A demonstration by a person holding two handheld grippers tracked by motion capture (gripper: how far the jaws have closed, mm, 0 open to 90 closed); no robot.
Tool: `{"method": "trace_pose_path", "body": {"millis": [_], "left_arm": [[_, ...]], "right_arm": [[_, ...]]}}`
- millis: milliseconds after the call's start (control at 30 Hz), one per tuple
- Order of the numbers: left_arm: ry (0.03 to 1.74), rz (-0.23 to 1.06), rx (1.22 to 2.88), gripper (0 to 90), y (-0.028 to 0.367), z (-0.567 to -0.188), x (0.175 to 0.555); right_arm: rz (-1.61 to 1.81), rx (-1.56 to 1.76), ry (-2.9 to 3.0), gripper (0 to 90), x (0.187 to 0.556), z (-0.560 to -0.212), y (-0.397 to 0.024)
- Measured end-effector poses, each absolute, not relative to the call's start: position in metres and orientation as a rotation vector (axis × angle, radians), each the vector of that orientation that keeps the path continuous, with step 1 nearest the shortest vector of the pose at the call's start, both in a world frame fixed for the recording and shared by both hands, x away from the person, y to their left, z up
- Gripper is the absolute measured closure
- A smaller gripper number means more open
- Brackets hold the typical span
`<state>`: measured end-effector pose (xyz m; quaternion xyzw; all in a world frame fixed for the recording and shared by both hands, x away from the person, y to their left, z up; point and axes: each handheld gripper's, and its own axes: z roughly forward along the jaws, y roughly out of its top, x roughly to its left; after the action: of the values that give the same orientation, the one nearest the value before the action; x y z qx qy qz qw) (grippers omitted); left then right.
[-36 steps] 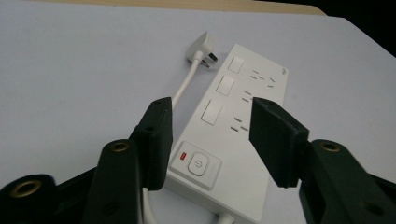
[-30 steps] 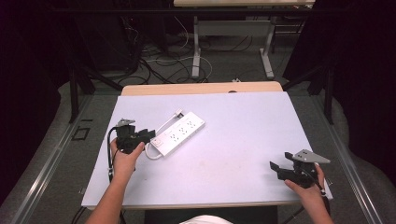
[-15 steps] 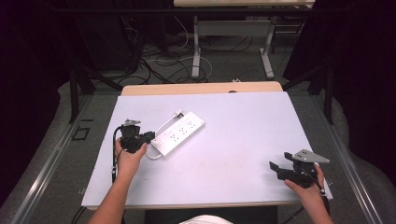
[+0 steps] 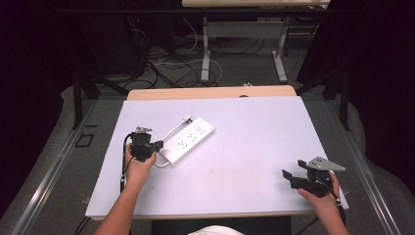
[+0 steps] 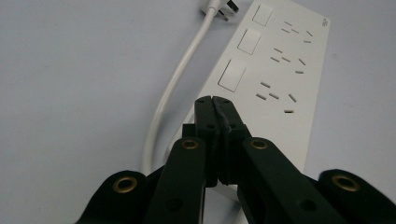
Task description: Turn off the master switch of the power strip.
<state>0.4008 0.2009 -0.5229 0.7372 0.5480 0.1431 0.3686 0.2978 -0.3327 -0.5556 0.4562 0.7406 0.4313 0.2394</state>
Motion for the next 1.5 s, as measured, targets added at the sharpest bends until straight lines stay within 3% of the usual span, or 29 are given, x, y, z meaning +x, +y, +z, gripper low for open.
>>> {"method": "trace_pose_path", "body": {"millis": [833,1133,1500], "left_arm": [[1.385,0.440,2.015,90.0,0.187,-0.531,0.402],[1.369,0.521,2.095,90.0,0.178,-0.531,0.400],[1.395,0.478,2.031,90.0,0.186,-0.530,0.401]], "right_arm": [[1.177,1.252,2.031,24.0,0.298,-0.556,-0.333],[1.183,1.258,2.037,24.0,0.298,-0.556,-0.333],[1.183,1.256,2.019,24.0,0.298,-0.556,-0.333]]}}
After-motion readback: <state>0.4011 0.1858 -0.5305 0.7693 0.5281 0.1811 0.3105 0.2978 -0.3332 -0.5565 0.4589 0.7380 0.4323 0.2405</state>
